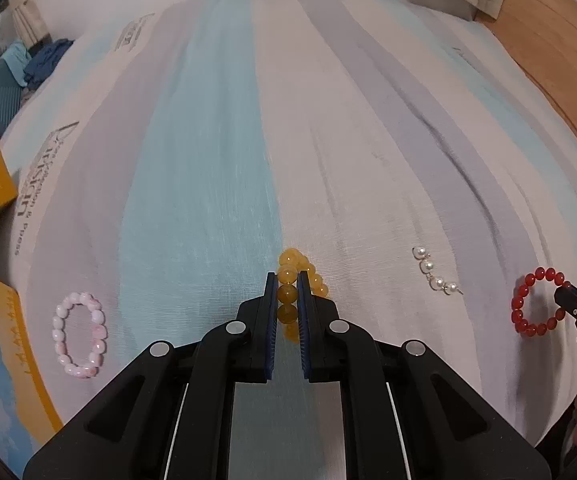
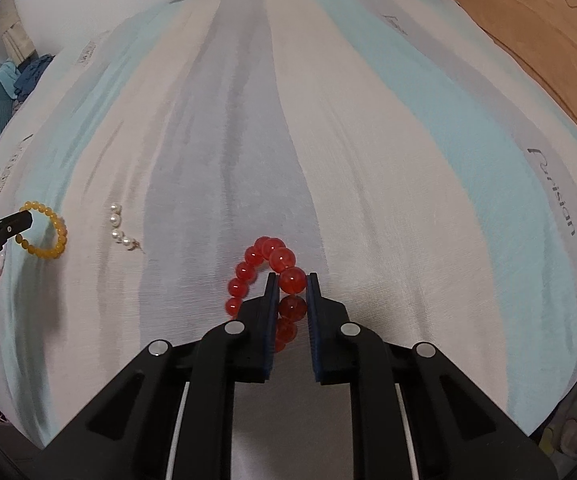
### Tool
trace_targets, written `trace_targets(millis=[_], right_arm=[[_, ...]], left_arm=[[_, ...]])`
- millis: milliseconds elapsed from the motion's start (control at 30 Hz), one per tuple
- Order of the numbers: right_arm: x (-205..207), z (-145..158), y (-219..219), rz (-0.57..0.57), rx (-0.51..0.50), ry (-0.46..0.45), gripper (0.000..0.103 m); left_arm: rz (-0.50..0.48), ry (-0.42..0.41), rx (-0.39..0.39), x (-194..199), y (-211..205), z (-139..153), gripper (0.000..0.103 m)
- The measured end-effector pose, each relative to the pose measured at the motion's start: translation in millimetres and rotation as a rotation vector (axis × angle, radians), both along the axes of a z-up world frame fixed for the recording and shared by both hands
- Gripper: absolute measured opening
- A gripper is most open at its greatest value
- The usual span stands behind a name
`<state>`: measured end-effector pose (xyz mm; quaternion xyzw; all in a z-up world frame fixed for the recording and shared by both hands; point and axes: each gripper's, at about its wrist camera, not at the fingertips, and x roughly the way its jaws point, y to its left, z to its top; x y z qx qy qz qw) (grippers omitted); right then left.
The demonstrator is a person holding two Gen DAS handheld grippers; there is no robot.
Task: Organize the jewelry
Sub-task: 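Carry both bracelets into the white box and open both tools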
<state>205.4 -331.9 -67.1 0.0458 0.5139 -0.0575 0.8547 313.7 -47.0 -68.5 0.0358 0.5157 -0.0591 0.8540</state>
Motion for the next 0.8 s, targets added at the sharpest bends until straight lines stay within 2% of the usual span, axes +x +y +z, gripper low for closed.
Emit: trace_targets(millis=[800], right_arm=[[-17, 51, 25, 0.018, -0.018, -0.06, 0.013]], left_arm=[[0.005, -0.033, -0.025, -32, 4, 48, 0.008]])
